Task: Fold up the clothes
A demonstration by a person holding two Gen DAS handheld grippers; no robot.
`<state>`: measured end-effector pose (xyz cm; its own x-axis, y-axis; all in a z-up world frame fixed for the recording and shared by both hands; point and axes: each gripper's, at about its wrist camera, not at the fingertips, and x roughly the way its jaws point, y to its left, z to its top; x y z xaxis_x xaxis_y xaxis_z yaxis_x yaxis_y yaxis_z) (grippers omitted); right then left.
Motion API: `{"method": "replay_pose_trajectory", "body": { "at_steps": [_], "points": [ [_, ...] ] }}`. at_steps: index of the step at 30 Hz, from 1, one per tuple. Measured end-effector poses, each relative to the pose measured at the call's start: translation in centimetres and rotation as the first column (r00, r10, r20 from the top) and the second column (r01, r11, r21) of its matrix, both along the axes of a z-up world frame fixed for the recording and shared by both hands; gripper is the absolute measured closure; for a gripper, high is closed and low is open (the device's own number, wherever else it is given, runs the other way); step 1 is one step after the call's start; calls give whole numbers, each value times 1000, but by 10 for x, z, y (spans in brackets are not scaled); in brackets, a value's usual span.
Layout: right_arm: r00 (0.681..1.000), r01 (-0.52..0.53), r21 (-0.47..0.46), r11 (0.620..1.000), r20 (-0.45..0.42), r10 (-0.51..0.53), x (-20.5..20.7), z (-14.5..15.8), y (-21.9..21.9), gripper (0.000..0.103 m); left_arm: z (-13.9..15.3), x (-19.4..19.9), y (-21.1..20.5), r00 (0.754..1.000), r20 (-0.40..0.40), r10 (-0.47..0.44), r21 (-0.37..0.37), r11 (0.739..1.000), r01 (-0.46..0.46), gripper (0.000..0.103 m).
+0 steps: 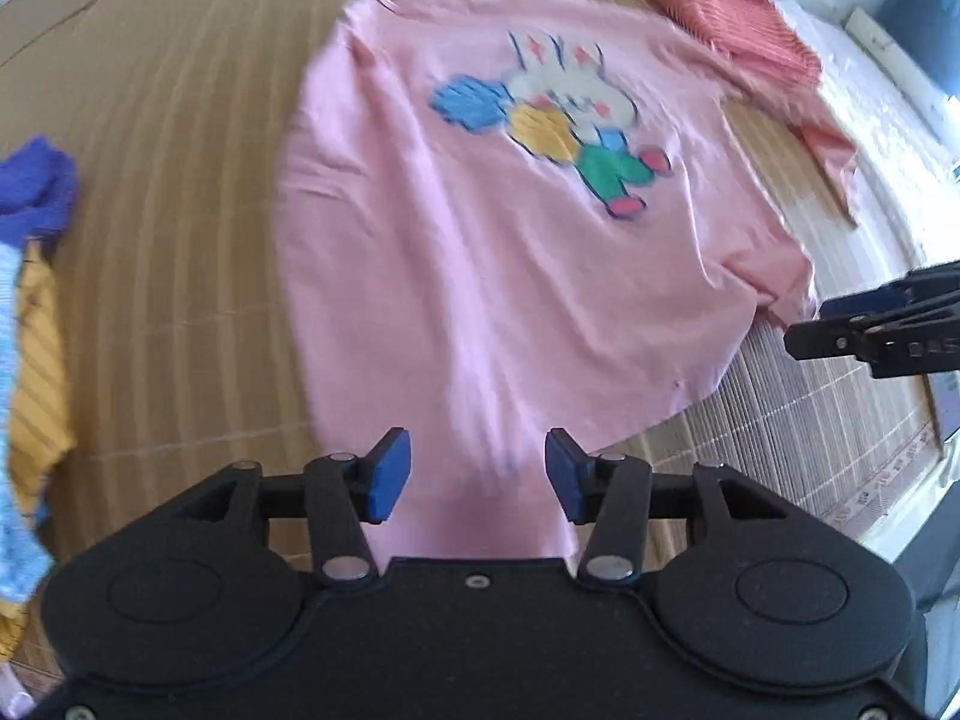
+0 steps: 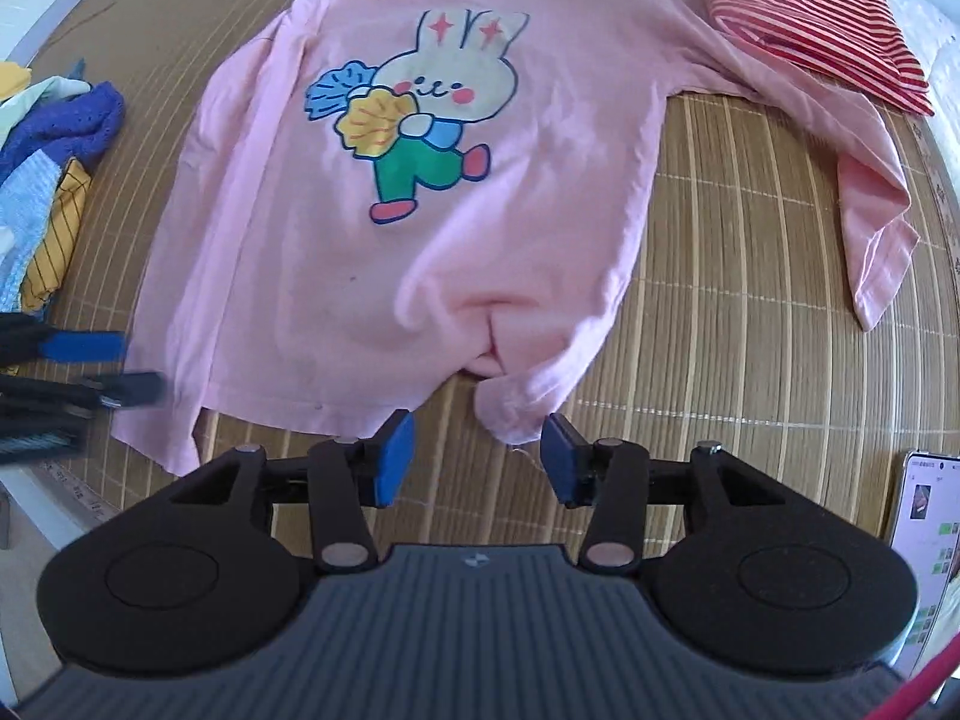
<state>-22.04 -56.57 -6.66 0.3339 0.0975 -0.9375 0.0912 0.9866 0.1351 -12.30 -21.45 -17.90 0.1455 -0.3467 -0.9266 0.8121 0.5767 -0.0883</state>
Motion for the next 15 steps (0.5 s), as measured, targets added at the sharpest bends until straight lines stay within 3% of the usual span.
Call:
{"method": "replay_pose_trajectory", "body": {
  "at_steps": [3, 4, 5, 6, 15],
  "points": [
    [1000, 18, 4, 1000, 8, -18, -2, 3, 1, 50, -15, -5, -6, 999, 38, 3, 63, 998, -5, 59],
    [1000, 19, 7, 1000, 8, -19, -2, 4, 0, 50, -17, -5, -6, 999, 42, 6, 57, 998, -8, 67],
    [1000, 22, 7, 1000, 11, -22, -3, 4, 1, 50, -15, -4, -5, 999, 40, 16, 42, 999, -18, 83],
    [1000, 22, 4, 1000, 13, -23, -3, 4, 1, 50, -13, -2, -4, 999, 34, 27, 31, 999, -28, 91],
    [999, 39, -4, 999, -27, -39, 1, -9, -2, 50, 24, 28, 22, 996, 38, 82, -66, 995, -80, 95]
  ]
}}
